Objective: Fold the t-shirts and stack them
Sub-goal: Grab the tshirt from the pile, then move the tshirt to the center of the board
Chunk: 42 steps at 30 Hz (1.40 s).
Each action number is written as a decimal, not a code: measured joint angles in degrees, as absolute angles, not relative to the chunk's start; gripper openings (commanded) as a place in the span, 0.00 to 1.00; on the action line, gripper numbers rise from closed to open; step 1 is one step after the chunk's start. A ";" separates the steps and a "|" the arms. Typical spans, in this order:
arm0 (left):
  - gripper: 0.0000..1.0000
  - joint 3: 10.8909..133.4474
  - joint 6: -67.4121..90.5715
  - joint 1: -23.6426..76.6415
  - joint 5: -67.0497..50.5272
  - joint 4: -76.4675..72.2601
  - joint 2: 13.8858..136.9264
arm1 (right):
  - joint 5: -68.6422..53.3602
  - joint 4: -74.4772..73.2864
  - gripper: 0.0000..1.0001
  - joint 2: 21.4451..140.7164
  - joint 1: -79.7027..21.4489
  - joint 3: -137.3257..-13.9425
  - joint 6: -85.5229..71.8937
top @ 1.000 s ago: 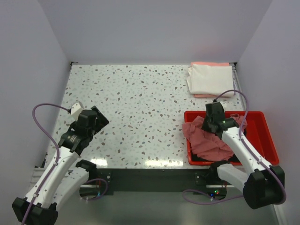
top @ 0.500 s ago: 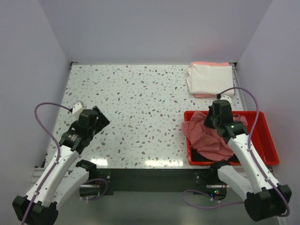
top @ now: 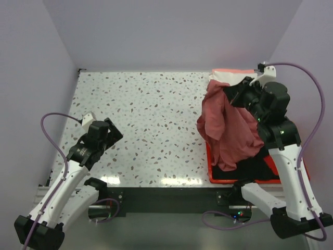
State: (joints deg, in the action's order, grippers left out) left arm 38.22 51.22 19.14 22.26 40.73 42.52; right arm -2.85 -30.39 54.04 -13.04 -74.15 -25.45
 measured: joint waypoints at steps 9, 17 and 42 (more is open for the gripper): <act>1.00 38.22 51.20 19.14 22.02 40.80 43.18 | -18.57 -23.92 0.00 74.91 -16.62 -96.79 -26.22; 1.00 38.24 51.35 19.14 22.20 41.58 43.31 | -24.93 -22.41 0.00 92.97 -25.96 -119.66 -26.57; 1.00 38.79 52.42 19.14 23.20 44.56 43.20 | -20.84 -5.74 0.00 102.21 -35.29 -106.04 -25.80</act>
